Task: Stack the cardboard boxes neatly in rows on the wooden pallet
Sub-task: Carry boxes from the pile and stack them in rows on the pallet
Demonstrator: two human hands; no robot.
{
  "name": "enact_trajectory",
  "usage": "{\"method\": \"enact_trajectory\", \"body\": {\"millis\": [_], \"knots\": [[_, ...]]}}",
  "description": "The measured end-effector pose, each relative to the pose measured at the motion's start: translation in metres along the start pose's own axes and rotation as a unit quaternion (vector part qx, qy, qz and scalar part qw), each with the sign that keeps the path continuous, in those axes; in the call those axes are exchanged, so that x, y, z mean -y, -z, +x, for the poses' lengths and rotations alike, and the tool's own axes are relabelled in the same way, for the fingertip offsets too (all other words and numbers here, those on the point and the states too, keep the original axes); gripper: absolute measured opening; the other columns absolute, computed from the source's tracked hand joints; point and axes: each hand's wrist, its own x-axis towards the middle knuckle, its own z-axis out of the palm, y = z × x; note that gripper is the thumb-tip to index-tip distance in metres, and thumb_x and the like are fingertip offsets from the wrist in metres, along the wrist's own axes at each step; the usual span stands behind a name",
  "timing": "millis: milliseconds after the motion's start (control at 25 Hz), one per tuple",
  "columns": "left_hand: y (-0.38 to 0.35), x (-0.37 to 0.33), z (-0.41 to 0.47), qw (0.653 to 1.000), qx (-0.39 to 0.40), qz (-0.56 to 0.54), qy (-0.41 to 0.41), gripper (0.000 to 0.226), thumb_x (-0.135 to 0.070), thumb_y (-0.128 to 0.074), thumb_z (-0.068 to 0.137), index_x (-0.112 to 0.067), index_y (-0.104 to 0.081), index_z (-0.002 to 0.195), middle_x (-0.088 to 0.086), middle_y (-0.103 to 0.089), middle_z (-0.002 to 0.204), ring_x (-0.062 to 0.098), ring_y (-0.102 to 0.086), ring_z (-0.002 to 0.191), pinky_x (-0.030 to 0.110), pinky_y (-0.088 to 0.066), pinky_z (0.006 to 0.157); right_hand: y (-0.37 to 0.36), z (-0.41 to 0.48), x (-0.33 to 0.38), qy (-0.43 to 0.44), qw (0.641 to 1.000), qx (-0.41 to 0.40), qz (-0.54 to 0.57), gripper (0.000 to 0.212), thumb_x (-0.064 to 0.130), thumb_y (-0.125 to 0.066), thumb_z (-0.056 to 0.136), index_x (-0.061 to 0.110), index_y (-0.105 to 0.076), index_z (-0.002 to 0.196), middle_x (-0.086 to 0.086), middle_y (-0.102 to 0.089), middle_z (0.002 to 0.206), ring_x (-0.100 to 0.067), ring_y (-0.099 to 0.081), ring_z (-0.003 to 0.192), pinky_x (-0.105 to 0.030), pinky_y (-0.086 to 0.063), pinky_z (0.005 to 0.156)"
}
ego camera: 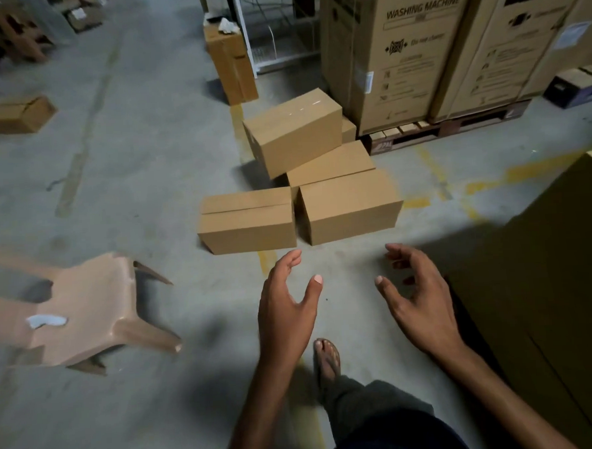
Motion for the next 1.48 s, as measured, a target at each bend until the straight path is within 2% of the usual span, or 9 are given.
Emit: {"method": "enact_trajectory", "body": {"millis": [120, 400, 640, 720, 840, 1000, 1160, 1360, 1480], "knots": [[0.008, 0.018, 0.092, 0.999, 0.012, -0.014, 0.041, 0.045, -0.034, -0.071, 0.095, -0.043, -0.052, 0.134, -0.023, -0.058, 0.137, 0.001, -0.051, 0.129, 0.007, -0.035, 0.090, -0.052, 0.090, 0.003, -0.008, 1.000, 0.025, -0.008, 0.051, 0.022, -0.074, 0.090, 0.030, -0.055, 0.136, 0.012, -0.060, 0.125, -0.006, -0.056, 0.110, -0.033, -0.055, 0.081], [0.040, 0.048, 0.296, 0.990, -0.001, -0.084, 0.113, 0.042, -0.028, -0.072, 0.095, -0.043, -0.055, 0.131, -0.024, -0.061, 0.132, -0.004, -0.054, 0.125, 0.027, -0.044, 0.103, -0.175, 0.296, 0.026, 0.000, 0.994, 0.097, -0.056, 0.054, 0.027, -0.072, 0.090, 0.035, -0.049, 0.139, 0.016, -0.059, 0.125, -0.005, -0.056, 0.111, -0.042, -0.056, 0.088], [0.029, 0.153, 0.478, 0.963, 0.013, -0.173, 0.204, 0.043, -0.018, -0.073, 0.093, -0.037, -0.056, 0.128, -0.013, -0.064, 0.130, 0.005, -0.061, 0.119, 0.027, -0.049, 0.098, -0.324, 0.433, -0.009, -0.017, 0.981, 0.148, -0.122, 0.053, 0.030, -0.069, 0.092, 0.034, -0.047, 0.140, 0.014, -0.058, 0.128, -0.005, -0.052, 0.113, -0.037, -0.054, 0.086], [0.016, 0.198, 0.538, 0.928, -0.011, -0.231, 0.293, 0.040, -0.013, -0.072, 0.094, -0.035, -0.057, 0.124, -0.008, -0.065, 0.125, 0.011, -0.063, 0.116, 0.027, -0.051, 0.090, -0.380, 0.476, -0.035, -0.031, 0.969, 0.189, -0.155, 0.054, 0.030, -0.069, 0.091, 0.033, -0.046, 0.140, 0.011, -0.058, 0.131, -0.011, -0.053, 0.117, -0.041, -0.054, 0.089], [-0.008, 0.284, 0.608, 0.820, -0.065, -0.333, 0.460, 0.036, -0.008, -0.066, 0.097, -0.023, -0.055, 0.127, 0.001, -0.066, 0.114, 0.018, -0.064, 0.104, 0.029, -0.051, 0.076, -0.472, 0.541, -0.089, -0.059, 0.936, 0.273, -0.215, 0.057, 0.030, -0.069, 0.091, 0.027, -0.045, 0.143, -0.001, -0.058, 0.138, -0.024, -0.052, 0.126, -0.040, -0.048, 0.099], [-0.050, 0.395, 0.669, 0.717, -0.102, -0.391, 0.568, 0.061, -0.012, -0.068, 0.097, -0.017, -0.038, 0.150, 0.005, -0.057, 0.124, 0.030, -0.057, 0.121, 0.043, -0.049, 0.093, -0.596, 0.622, -0.179, -0.058, 0.879, 0.373, -0.293, 0.070, 0.037, -0.066, 0.096, 0.023, -0.034, 0.157, -0.008, -0.043, 0.157, -0.031, -0.040, 0.142, -0.044, -0.040, 0.112], [-0.104, 0.489, 0.699, 0.678, -0.116, -0.397, 0.608, 0.074, -0.019, -0.072, 0.096, -0.020, -0.030, 0.156, 0.010, -0.048, 0.141, 0.031, -0.051, 0.134, 0.043, -0.049, 0.098, -0.704, 0.689, -0.269, -0.014, 0.823, 0.435, -0.366, 0.077, 0.049, -0.058, 0.099, 0.022, -0.023, 0.162, -0.010, -0.025, 0.167, -0.036, -0.028, 0.151, -0.051, -0.034, 0.117], [-0.170, 0.572, 0.730, 0.657, -0.096, -0.416, 0.622, 0.088, -0.032, -0.077, 0.091, -0.021, -0.024, 0.160, 0.012, -0.040, 0.156, 0.031, -0.049, 0.138, 0.045, -0.050, 0.101, -0.782, 0.731, -0.351, -0.036, 0.809, 0.445, -0.382, 0.085, 0.064, -0.049, 0.098, 0.025, -0.013, 0.164, -0.009, -0.011, 0.171, -0.037, -0.012, 0.156, -0.056, -0.018, 0.122], [-0.189, 0.591, 0.740, 0.639, -0.102, -0.421, 0.635, 0.091, -0.041, -0.080, 0.086, -0.017, -0.029, 0.157, 0.011, -0.042, 0.152, 0.031, -0.050, 0.137, 0.044, -0.049, 0.107, -0.794, 0.733, -0.374, -0.056, 0.795, 0.459, -0.392, 0.089, 0.076, -0.045, 0.094, 0.028, -0.016, 0.163, -0.010, -0.019, 0.169, -0.041, -0.018, 0.153, -0.059, -0.018, 0.121]]}}
